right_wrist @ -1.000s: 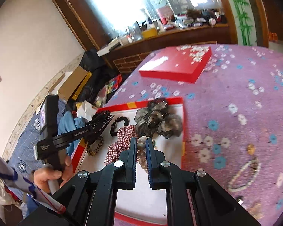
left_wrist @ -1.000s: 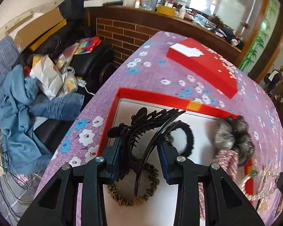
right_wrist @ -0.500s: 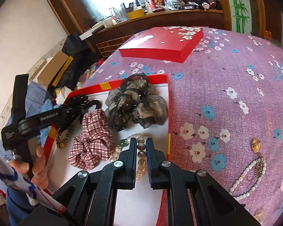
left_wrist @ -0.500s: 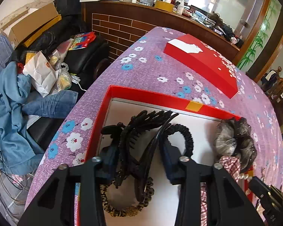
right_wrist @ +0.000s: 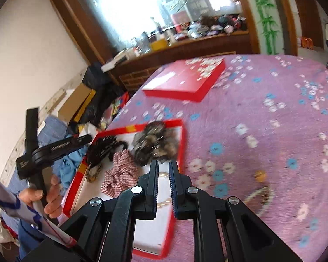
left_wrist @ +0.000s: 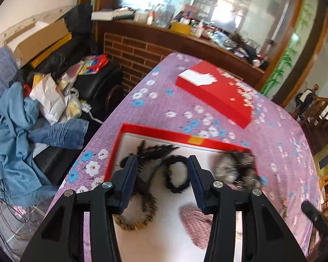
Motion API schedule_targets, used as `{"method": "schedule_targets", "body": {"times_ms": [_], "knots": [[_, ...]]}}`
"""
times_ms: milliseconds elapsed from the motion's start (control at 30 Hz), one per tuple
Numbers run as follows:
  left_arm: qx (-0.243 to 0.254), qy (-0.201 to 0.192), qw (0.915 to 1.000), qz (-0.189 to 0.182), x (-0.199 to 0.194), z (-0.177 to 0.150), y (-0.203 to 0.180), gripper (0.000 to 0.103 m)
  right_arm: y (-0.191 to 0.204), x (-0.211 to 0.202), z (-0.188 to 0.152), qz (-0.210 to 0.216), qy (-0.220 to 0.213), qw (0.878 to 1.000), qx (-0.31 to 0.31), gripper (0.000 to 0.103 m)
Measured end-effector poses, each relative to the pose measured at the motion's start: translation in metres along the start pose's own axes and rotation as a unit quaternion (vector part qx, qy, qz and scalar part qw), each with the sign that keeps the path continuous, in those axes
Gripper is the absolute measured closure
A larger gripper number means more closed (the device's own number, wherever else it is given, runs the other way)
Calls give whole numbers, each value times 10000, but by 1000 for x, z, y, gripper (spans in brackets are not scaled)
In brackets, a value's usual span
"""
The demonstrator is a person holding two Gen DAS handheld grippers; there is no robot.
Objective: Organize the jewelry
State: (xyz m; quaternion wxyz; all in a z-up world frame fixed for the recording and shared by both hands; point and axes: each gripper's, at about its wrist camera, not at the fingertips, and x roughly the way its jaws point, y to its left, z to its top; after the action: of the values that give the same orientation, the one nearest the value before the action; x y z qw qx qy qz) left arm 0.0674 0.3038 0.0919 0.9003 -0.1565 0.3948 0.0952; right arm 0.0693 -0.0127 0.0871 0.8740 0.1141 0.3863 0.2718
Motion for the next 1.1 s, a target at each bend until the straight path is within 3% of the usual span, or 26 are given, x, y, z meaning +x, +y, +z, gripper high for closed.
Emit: {"method": "schedule_targets", "body": {"times_ms": [133,300,433,600,700,767,833,933,1000,1033,1067,1100], "knots": [[350,-127,9990,-263,-21,-10,-36,57,-35,-25,5,-285,-230,9992,149,91],[1042,28,9922,-677,-28,-33,-106,57,-105,-39,2,-844,-446,9930,699,92],[1712,492,9784,-1049,-10,-61,-176,57,-147,-32,-5,-1103,-207,9867,1173,92],[2521,983,9546,-1245,19,-102,-248,57,-157,-36,-3,-911,-253,9845,1479,92],[2888,1158,9443,-1071,32,-124,-268,57,-157,-36,-3,-813,-237,9841,1562,92],[2993,1235,9419,-895,40,-135,-274,60,-157,-37,-3,-697,-213,9839,1633,92],[2981,1336,9408,-904,46,-141,-271,69,-161,-36,-4,-619,-199,9834,1692,92],[3003,1451,9385,-893,57,-148,-269,70,-159,-35,-4,-545,-196,9841,1681,92],[3019,1250,9409,-885,58,-148,-269,72,-155,-34,-4,-568,-193,9855,1587,92],[3010,1214,9418,-876,57,-148,-268,81,-153,-33,-4,-569,-189,9861,1551,92],[2981,1131,9442,-824,58,-147,-268,97,-151,-32,-4,-574,-179,9867,1508,92],[2946,1038,9472,-718,59,-146,-266,98,-149,-29,-4,-583,-164,9873,1470,92]]}}
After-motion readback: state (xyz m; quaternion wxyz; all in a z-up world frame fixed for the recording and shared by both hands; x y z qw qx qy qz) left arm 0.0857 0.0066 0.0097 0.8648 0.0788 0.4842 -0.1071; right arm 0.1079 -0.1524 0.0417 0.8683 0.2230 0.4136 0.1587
